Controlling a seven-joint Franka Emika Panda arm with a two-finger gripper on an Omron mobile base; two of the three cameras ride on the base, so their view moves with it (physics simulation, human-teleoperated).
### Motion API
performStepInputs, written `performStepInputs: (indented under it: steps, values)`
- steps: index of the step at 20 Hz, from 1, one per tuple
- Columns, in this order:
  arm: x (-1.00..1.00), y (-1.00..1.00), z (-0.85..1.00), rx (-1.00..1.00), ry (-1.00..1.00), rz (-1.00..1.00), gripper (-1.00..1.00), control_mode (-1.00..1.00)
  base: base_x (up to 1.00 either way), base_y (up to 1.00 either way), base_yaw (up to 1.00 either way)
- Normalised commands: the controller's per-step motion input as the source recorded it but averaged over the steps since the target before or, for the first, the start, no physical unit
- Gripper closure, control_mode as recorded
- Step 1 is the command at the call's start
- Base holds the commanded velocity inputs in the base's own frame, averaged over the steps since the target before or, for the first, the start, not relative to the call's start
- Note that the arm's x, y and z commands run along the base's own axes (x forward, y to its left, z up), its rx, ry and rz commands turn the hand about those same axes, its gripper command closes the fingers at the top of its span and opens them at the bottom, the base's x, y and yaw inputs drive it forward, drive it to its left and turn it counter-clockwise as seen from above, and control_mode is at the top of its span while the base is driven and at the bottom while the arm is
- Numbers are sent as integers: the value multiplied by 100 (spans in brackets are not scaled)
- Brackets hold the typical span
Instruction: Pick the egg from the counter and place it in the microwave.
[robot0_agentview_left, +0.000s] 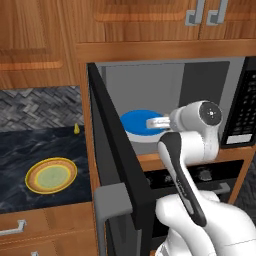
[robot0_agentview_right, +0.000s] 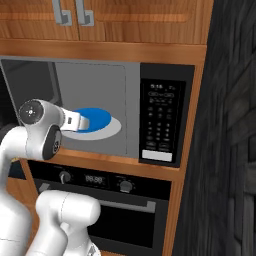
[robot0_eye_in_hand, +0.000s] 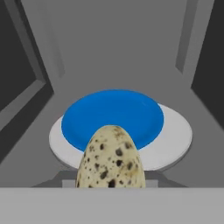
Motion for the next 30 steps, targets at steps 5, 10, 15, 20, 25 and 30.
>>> performStepInputs:
  steps: [5,10,15,20,25,30]
  values:
    - [54,0,-1,0,15,0,100,-100,0,0,0]
    - [40,3,-11,0,13,0,100,-100,0,0,0]
    - [31,4,-41,0,4,0,100,-100,0,0,0]
    - [35,0,-35,0,0,0,100,-100,0,0,0]
    - [32,0,-26,0,0,0,100,-100,0,0,0]
    - [43,7,-18,0,1,0,100,-100,0,0,0]
